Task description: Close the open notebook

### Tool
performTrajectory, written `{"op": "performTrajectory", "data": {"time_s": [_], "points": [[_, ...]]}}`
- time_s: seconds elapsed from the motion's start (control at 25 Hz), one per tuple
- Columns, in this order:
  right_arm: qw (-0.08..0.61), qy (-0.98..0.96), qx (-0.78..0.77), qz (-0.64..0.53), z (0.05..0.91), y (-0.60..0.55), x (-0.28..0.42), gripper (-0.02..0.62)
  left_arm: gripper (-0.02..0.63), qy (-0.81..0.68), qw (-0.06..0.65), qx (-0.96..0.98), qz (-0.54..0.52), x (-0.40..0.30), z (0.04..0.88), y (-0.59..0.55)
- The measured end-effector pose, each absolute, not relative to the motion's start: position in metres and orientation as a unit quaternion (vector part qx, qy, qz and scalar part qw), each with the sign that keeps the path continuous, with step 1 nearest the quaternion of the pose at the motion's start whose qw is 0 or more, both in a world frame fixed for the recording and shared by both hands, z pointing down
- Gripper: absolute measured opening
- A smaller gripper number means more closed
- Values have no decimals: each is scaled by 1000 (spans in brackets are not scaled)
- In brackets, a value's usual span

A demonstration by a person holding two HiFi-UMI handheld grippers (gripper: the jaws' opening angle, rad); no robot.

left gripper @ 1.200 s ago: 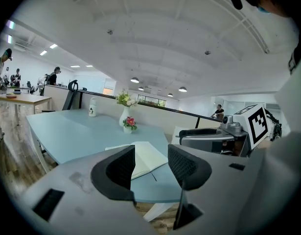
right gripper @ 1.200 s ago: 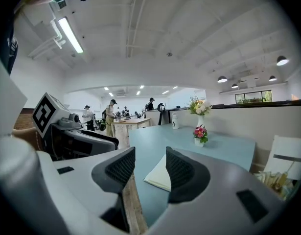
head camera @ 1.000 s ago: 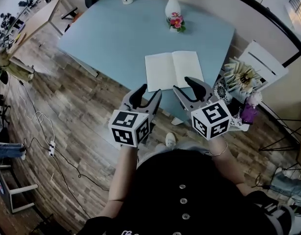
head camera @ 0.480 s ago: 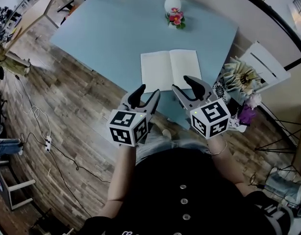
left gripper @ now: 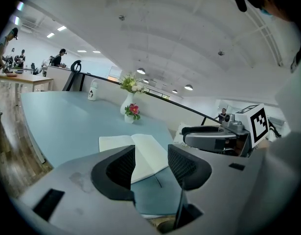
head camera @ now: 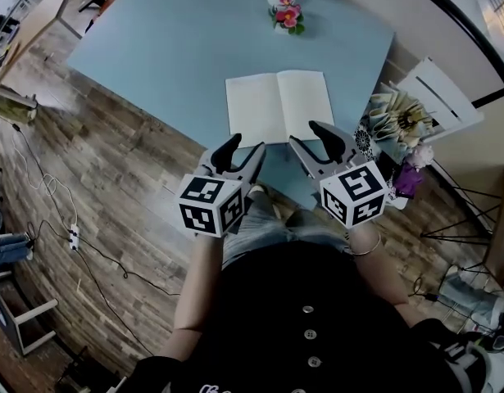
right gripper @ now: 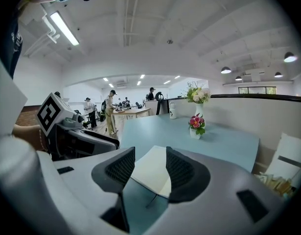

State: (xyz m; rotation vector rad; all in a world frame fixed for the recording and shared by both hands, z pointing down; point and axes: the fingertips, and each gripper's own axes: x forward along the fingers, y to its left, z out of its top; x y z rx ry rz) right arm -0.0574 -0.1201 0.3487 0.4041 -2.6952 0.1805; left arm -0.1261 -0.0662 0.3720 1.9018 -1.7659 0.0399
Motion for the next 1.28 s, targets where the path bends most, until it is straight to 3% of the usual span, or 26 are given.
{"op": "performTrajectory", "data": {"time_s": [0.48, 1.28], "points": [[210, -965, 140, 69, 343, -134, -86, 184, 189, -641, 308, 703, -2, -151, 388, -73], [310, -947, 76, 12, 397, -123, -99, 193, 189, -631, 334, 700, 17, -165, 425, -72]]}}
